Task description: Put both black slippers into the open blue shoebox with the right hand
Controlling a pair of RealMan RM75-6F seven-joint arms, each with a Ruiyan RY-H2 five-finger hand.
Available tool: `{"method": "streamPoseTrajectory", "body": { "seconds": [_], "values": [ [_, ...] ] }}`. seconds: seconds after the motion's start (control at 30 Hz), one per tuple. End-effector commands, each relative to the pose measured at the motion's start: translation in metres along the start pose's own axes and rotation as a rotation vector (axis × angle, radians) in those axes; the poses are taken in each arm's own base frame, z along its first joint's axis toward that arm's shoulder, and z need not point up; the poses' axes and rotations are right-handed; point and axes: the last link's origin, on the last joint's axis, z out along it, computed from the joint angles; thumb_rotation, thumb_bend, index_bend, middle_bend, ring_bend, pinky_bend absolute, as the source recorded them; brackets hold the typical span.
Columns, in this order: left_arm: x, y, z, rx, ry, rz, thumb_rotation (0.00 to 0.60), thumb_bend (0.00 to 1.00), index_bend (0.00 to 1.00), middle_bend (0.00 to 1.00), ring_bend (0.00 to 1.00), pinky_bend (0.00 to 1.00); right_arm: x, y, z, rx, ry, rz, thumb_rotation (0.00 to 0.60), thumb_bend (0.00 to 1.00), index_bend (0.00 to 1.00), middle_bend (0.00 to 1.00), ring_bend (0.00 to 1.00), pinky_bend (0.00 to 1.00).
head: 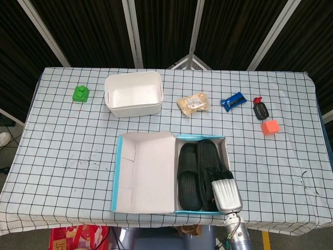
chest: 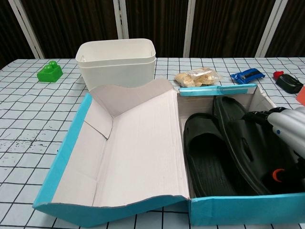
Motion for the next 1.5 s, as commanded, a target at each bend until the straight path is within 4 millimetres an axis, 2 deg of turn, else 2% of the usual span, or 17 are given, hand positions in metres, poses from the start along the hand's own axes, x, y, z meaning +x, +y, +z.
{"method": "streamPoseTrajectory", "body": {
  "seconds": [0.03, 0.13, 0.2, 0.53, 0.93, 1.0, 1.07, 1.13, 1.3, 1.5],
  "values": [
    [0.0, 0.0, 0.0, 0.0, 0.0, 0.001, 0.6, 0.45, 0.07, 0.0, 0.0, 0.02, 0.001, 0.001, 0.0, 0.011, -0.016, 0.008, 0.6, 0.2, 0.09, 0.14, 0.12, 0.09],
    [0.0, 0.0, 0.0, -0.001, -0.001, 0.001, 0.6, 0.45, 0.07, 0.0, 0.0, 0.02, 0.001, 0.001, -0.001, 0.02, -0.035, 0.015, 0.6, 0.12, 0.05, 0.12, 0.11, 0.09],
    [0.0, 0.0, 0.0, -0.001, -0.002, 0.001, 0.6, 0.45, 0.07, 0.0, 0.0, 0.02, 0.001, 0.001, -0.002, 0.025, -0.05, 0.023, 0.6, 0.1, 0.03, 0.11, 0.11, 0.09],
    [-0.001, 0.0, 0.0, 0.0, -0.007, 0.004, 0.6, 0.45, 0.07, 0.0, 0.0, 0.02, 0.014, 0.006, -0.003, 0.022, -0.053, 0.015, 0.6, 0.09, 0.01, 0.11, 0.1, 0.09],
    [0.001, 0.0, -0.001, 0.003, 0.0, 0.003, 0.6, 0.45, 0.07, 0.0, 0.0, 0.02, 0.05, 0.013, -0.016, 0.008, -0.042, -0.022, 0.6, 0.09, 0.0, 0.11, 0.1, 0.09],
    [0.001, 0.0, -0.001, 0.003, 0.001, 0.002, 0.6, 0.45, 0.07, 0.0, 0.0, 0.02, 0.059, 0.013, -0.021, 0.009, -0.031, -0.014, 0.6, 0.12, 0.02, 0.11, 0.12, 0.1],
    [0.002, 0.0, -0.001, 0.001, 0.002, 0.001, 0.6, 0.45, 0.07, 0.0, 0.0, 0.02, 0.069, 0.014, -0.024, 0.004, 0.012, 0.013, 0.6, 0.21, 0.09, 0.14, 0.17, 0.16],
    [0.003, 0.0, -0.001, 0.001, 0.004, -0.001, 0.6, 0.45, 0.07, 0.0, 0.0, 0.02, 0.077, 0.016, -0.028, -0.004, 0.074, 0.063, 0.6, 0.24, 0.15, 0.18, 0.21, 0.19],
    [0.004, -0.001, -0.001, 0.004, 0.01, -0.005, 0.6, 0.45, 0.07, 0.0, 0.0, 0.02, 0.096, 0.039, -0.045, -0.035, 0.223, 0.218, 0.6, 0.29, 0.25, 0.26, 0.27, 0.22],
    [0.003, 0.0, -0.001, -0.003, -0.004, 0.002, 0.6, 0.45, 0.07, 0.0, 0.0, 0.02, 0.101, 0.083, -0.067, -0.097, 0.243, 0.302, 0.6, 0.29, 0.26, 0.27, 0.27, 0.22]
  ]
}}
